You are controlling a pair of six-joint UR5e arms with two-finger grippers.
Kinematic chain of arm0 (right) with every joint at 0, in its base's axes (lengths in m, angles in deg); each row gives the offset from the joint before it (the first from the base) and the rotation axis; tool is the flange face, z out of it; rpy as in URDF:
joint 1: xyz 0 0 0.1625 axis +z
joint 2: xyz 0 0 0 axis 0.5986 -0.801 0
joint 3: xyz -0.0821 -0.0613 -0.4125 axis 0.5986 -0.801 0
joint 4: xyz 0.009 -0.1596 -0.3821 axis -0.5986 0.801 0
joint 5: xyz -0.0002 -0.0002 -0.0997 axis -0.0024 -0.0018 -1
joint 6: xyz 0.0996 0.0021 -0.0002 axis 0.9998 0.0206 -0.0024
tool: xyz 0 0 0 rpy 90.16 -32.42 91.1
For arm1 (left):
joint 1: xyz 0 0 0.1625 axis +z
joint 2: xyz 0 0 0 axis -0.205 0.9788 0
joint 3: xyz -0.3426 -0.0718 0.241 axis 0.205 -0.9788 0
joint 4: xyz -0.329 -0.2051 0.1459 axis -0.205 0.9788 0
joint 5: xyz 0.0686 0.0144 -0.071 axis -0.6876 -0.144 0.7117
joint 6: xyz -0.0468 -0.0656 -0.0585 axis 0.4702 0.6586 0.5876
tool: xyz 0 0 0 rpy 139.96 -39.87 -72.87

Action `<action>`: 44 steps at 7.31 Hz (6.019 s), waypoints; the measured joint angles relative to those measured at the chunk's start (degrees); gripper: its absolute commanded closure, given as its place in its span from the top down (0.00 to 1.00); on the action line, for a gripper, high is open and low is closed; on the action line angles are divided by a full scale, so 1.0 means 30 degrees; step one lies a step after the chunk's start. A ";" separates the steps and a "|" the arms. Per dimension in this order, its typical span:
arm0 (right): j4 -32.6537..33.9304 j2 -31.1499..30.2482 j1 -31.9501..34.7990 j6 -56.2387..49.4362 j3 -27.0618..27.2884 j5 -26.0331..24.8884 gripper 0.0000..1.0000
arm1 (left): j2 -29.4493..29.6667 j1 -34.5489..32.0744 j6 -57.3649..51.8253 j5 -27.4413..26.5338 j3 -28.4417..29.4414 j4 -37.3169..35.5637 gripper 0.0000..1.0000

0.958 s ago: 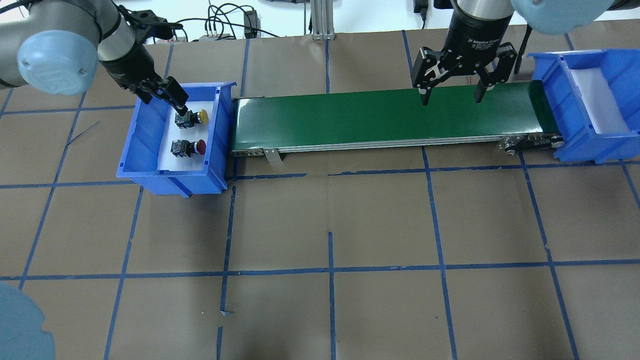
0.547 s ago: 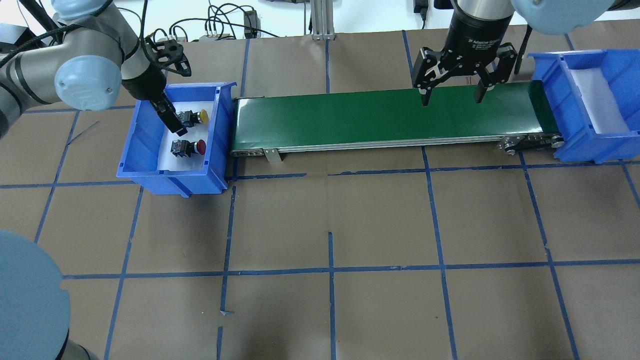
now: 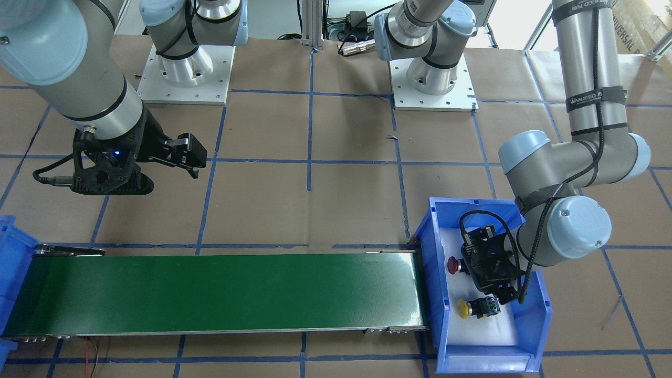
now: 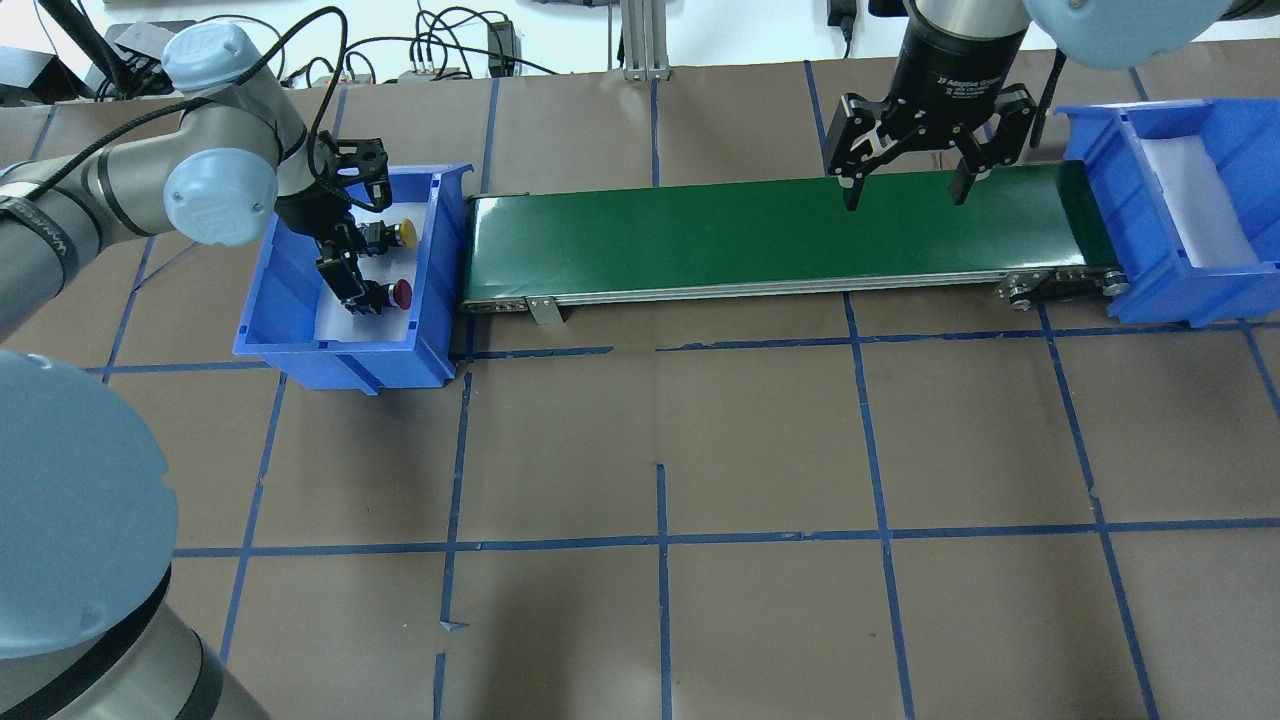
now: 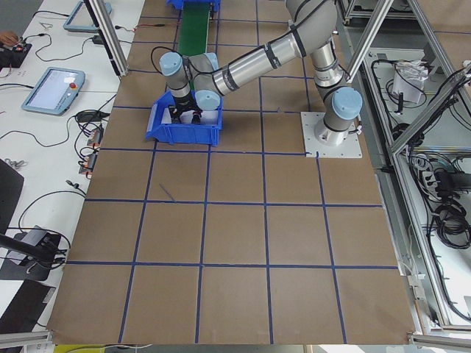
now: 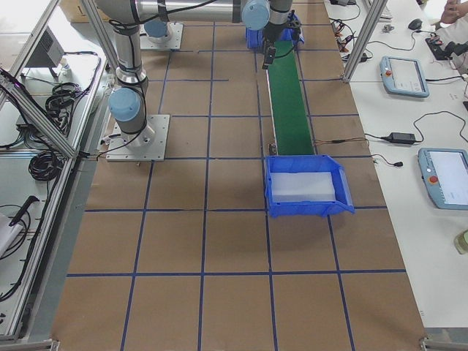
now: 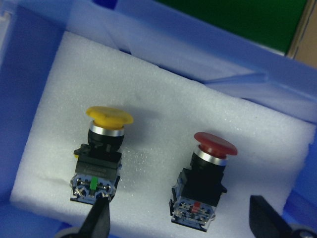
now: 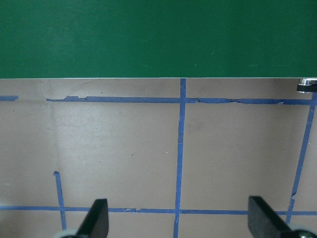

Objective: Transport two buttons from left to right
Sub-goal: 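Grasp the red-capped button with the left gripper and lift it, then carry the red button onto the conveyor belt and release it, then return the left gripper to the bin and grasp the yellow-capped button, then carry the yellow button onto the conveyor belt and release it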

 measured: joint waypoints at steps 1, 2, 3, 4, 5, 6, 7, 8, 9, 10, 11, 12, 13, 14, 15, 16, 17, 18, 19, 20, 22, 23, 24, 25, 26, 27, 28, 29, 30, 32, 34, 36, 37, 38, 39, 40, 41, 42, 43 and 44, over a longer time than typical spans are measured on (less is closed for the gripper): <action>0.0000 0.0013 0.0010 0.0007 -0.0001 0.0013 1.00 | 0.0082 -0.0004 0.0271 -0.0023 -0.0286 0.0113 0.58; 0.0005 0.0020 0.0015 0.0009 0.0002 0.0026 1.00 | 0.0117 0.0019 0.0438 -0.0007 -0.0556 0.0072 0.34; 0.0011 0.0036 0.0015 0.0004 0.0002 0.0047 1.00 | 0.0137 0.0071 0.0530 0.0022 -0.0635 -0.0028 0.18; 0.0012 0.0062 0.0017 -0.0002 0.0008 0.0060 1.00 | 0.0140 0.0123 0.0916 0.0102 -0.0542 -0.0147 0.16; 0.0020 0.0074 0.0016 -0.0003 0.0013 0.0059 1.00 | 0.0119 0.0168 0.2093 0.0191 -0.0361 -0.0417 0.16; 0.0026 0.0080 0.0016 -0.0006 0.0016 0.0055 1.00 | -0.0021 0.0174 0.4160 0.0250 -0.0063 -0.0748 0.16; 0.0028 0.0081 0.0016 -0.0004 0.0016 0.0059 1.00 | -0.0423 0.0121 0.6741 0.0290 0.0353 -0.0875 0.16; 0.0029 0.0096 0.0016 -0.0011 0.0025 0.0060 1.00 | -0.1194 -0.0042 0.9723 0.0315 0.0834 -0.0614 0.16; 0.0029 0.0097 0.0016 -0.0016 0.0037 0.0048 1.00 | -0.2067 -0.0433 1.2618 0.0415 0.1248 -0.0042 0.17; 0.0029 0.0059 0.0024 -0.0006 0.0043 0.0048 1.00 | -0.2675 -0.1247 1.5810 0.0572 0.1572 0.0423 0.17; 0.0042 -0.0009 0.0036 0.0019 0.0041 0.0063 1.00 | -0.2787 -0.2546 1.9479 0.0621 0.1886 0.0597 0.17; 0.0065 -0.0009 0.0042 0.0026 0.0031 0.0089 1.00 | -0.2448 -0.3983 2.3110 0.0534 0.2343 0.0602 0.17; 0.0079 0.0001 0.0044 0.0020 0.0024 0.0097 1.00 | -0.1587 -0.5304 2.6355 0.0322 0.3117 0.0574 0.17; 0.0072 0.0008 0.0046 0.0013 0.0027 0.0091 1.00 | -0.0437 -0.6319 2.8745 0.0172 0.4006 0.0557 0.17; 0.0049 0.0045 0.0046 0.0005 0.0034 0.0078 1.00 | 0.0713 -0.6995 3.0446 0.0105 0.4651 0.0514 0.18; 0.0036 0.0078 0.0046 -0.0008 0.0043 0.0075 1.00 | 0.1464 -0.7339 3.1772 0.0146 0.4855 0.0458 0.33; 0.0031 0.0097 0.0046 -0.0015 0.0044 0.0081 1.00 | 0.1788 -0.7489 3.2729 0.0236 0.4772 0.0467 0.64; 0.0043 0.0106 0.0046 -0.0018 0.0046 0.0066 1.00 | 0.1863 -0.7560 3.3255 0.0300 0.4529 0.0526 1.00; 0.0054 0.0110 0.0046 -0.0026 0.0046 0.0058 1.00 | 0.1788 -0.7563 3.3561 0.0355 0.4196 0.0567 1.00; 0.0055 0.0133 0.0045 -0.0060 0.0047 0.0047 1.00 | 0.1559 -0.7482 3.3639 0.0313 0.4004 0.0583 1.00; 0.0083 0.0101 0.0045 -0.0093 0.0046 0.0051 1.00 | 0.0029 -0.6645 3.1846 0.0054 0.3901 0.0878 1.00; 0.0087 0.0105 0.0045 -0.0106 0.0047 0.0061 1.00 | -0.1049 -0.5625 2.9099 0.0008 0.3712 0.1404 1.00; 0.0087 0.0110 0.0039 -0.0131 0.0047 0.0059 1.00 | -0.1769 -0.4483 2.5904 0.0004 0.3552 0.1831 1.00; 0.0087 0.0105 0.0026 -0.0138 0.0047 0.0054 1.00 | -0.2078 -0.3333 2.2501 0.0053 0.3455 0.2004 1.00; 0.0088 0.0092 0.0022 -0.0116 0.0047 0.0054 1.00 | -0.2066 -0.2234 1.8536 0.0138 0.3399 0.1988 1.00; 0.0075 0.0094 0.0016 -0.0102 0.0054 0.0045 1.00 | -0.1902 -0.1311 1.4153 0.0186 0.3361 0.1841 1.00; 0.0063 0.0103 0.0015 -0.0096 0.0065 0.0039 1.00 | -0.1639 -0.0675 1.0306 0.0205 0.3286 0.1656 0.99; 0.0073 0.0106 0.0015 -0.0098 0.0071 0.0040 1.00 | -0.1262 -0.0339 0.7037 0.0207 0.3078 0.1382 0.99; 0.0070 0.0118 0.0015 -0.0116 0.0074 0.0032 1.00 | -0.0859 -0.0211 0.4040 0.0197 0.2724 0.0784 0.99; 0.0061 0.0126 0.0016 -0.0134 0.0076 0.0024 1.00 | 0.0305 -0.0161 -0.0219 0.0116 0.1876 -0.1953 0.99; 0.0059 0.0126 0.0009 -0.0143 0.0076 0.0016 1.00 | 0.1457 -0.0213 -0.1320 0.0067 0.1540 -0.4036 0.97; 0.0072 0.0126 0.0003 -0.0137 0.0076 0.0016 1.00 | 0.1828 -0.0257 -0.1451 0.0032 0.1448 -0.4474 0.54; 0.0069 0.0132 0.0002 -0.0144 0.0077 0.0015 1.00 | 0.1881 -0.0263 -0.1460 0.0033 0.1438 -0.4505 0.37; 0.0061 0.0132 0.0005 -0.0142 0.0076 0.0010 1.00 | 0.1899 -0.0263 -0.1458 0.0039 0.1426 -0.4510 0.22; 0.0061 0.0130 0.0006 -0.0144 0.0076 0.0010 1.00 | 0.1894 -0.0260 -0.1360 0.0017 0.1425 -0.4467 0.21; 0.0057 0.0132 -0.0008 -0.0150 0.0076 0.0007 1.00 | 0.1793 -0.0276 -0.0997 0.0005 0.1452 -0.4369 0.21; 0.0059 0.0137 -0.0028 -0.0150 0.0076 0.0009 1.00 | 0.1406 -0.0355 0.0042 -0.0016 0.1525 -0.4070 0.21; 0.0044 0.0139 -0.0036 -0.0152 0.0076 0.0007 1.00 | 0.0489 -0.0480 0.1816 -0.0042 0.1598 -0.3199 0.21; 0.0047 0.0140 -0.0039 -0.0149 0.0076 0.0022 1.00 | -0.0838 -0.0738 0.4254 -0.0041 0.1614 -0.1930 0.21; 0.0056 0.0149 -0.0041 -0.0158 0.0076 0.0032 1.00 | -0.2115 -0.1257 0.7481 -0.0029 0.1697 -0.0735 0.21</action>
